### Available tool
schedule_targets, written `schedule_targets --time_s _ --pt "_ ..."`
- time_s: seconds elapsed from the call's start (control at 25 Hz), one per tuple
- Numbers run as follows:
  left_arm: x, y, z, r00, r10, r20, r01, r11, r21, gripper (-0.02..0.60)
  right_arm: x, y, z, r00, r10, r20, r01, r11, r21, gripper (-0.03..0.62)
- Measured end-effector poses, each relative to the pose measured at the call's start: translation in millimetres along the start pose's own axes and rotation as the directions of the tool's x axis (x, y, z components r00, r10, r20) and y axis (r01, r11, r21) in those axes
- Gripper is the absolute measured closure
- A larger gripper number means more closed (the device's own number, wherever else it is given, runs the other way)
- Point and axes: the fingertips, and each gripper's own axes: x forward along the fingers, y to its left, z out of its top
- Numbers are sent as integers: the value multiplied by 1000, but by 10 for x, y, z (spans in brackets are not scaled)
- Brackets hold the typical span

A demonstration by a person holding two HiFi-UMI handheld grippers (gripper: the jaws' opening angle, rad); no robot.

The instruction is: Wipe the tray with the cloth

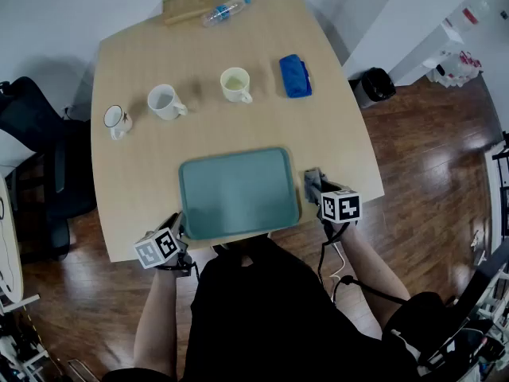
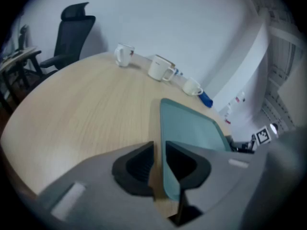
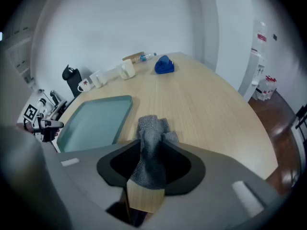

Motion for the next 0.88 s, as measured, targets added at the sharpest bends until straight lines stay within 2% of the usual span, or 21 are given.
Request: schedule_targets --time_s 0.08,0.2,0.28,0.32,0.4,0.52,0.68,0.76,0.88 --pt "-143 89 115 996 33 79 -29 999 -42 502 -96 6 62 997 2 71 -4 1000 25 448" --pt "-384 188 170 987 54 154 -43 996 -73 502 -336 -41 166 983 -20 184 11 999 50 449" --pt "-570 190 163 979 45 198 -31 997 -71 502 -581 -25 249 964 -25 264 7 998 69 455" --pt "-667 165 165 974 37 223 -25 998 -55 502 -724 9 301 952 -24 306 2 997 73 480" --pt "-874 69 165 961 15 275 -18 1000 8 504 -1031 152 390 922 -14 387 -10 998 59 564" --pt "-1213 -224 40 946 -85 314 45 990 134 512 -1467 559 349 886 1 465 -7 1000 11 582" --pt "-1649 -529 -404 922 -234 310 135 942 308 518 -1852 1329 69 853 54 519 -62 998 -3 588" --pt "-1809 -609 -670 916 -269 298 156 923 352 518 -1989 1686 -81 843 92 530 -87 996 -34 588" --pt "-2004 -686 -987 922 -282 266 170 911 377 518 -2114 2092 -317 838 145 526 -127 989 -71 588"
